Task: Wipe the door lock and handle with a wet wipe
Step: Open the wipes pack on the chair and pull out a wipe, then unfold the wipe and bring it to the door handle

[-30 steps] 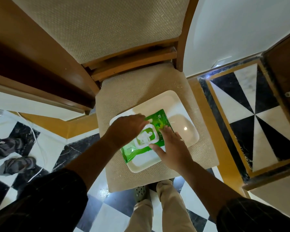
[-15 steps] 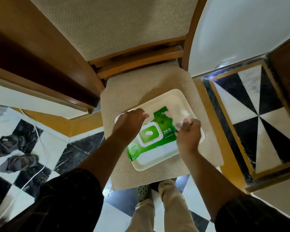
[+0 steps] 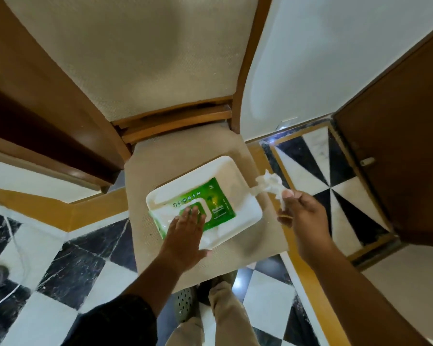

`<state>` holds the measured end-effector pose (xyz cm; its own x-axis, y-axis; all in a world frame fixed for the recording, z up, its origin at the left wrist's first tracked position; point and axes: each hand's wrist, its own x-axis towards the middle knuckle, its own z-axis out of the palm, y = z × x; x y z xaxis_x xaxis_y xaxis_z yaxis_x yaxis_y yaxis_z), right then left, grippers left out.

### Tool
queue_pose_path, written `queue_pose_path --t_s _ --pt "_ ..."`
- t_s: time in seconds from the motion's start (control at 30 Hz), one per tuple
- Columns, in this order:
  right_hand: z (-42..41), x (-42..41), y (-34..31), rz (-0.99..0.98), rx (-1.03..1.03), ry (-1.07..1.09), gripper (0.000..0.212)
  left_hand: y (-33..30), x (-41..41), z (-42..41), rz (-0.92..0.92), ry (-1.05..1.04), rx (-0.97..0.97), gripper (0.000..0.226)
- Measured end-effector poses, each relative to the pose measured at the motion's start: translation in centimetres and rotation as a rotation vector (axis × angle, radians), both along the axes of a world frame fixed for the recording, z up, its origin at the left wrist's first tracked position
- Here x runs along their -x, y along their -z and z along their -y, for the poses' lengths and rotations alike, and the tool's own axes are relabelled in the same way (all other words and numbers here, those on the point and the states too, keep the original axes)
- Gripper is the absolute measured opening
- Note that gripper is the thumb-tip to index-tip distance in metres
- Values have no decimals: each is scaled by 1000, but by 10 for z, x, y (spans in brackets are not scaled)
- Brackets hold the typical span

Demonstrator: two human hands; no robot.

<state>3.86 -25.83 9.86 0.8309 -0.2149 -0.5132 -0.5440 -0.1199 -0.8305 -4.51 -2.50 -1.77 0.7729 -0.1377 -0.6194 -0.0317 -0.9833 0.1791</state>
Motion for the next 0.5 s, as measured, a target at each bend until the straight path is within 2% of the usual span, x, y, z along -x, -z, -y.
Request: queue_pose_path --t_s 0.03,0.1,0.17,0.23,0.3,0.33,0.5 --pt "0 6 -18 -10 -30 6 20 -22 -10 6 -107 -77 62 91" --pt "1 21 -61 -14 -90 10 23 -85 -26 25 -277 -412 410 88" --pt "2 37 -108 25 -133 -9 24 -162 -38 53 -291 -731 850 72" --pt "6 50 -148 91 -124 -39 26 -226 -47 84 -316 -878 1160 49" --pt "14 65 -189 175 -97 -36 28 -285 -47 107 -251 -903 1325 23" --pt "19 72 -210 223 -70 -29 28 -310 -48 117 -203 -904 1364 17" --pt "47 106 -263 304 18 79 27 -382 -50 149 -138 -868 1445 15"
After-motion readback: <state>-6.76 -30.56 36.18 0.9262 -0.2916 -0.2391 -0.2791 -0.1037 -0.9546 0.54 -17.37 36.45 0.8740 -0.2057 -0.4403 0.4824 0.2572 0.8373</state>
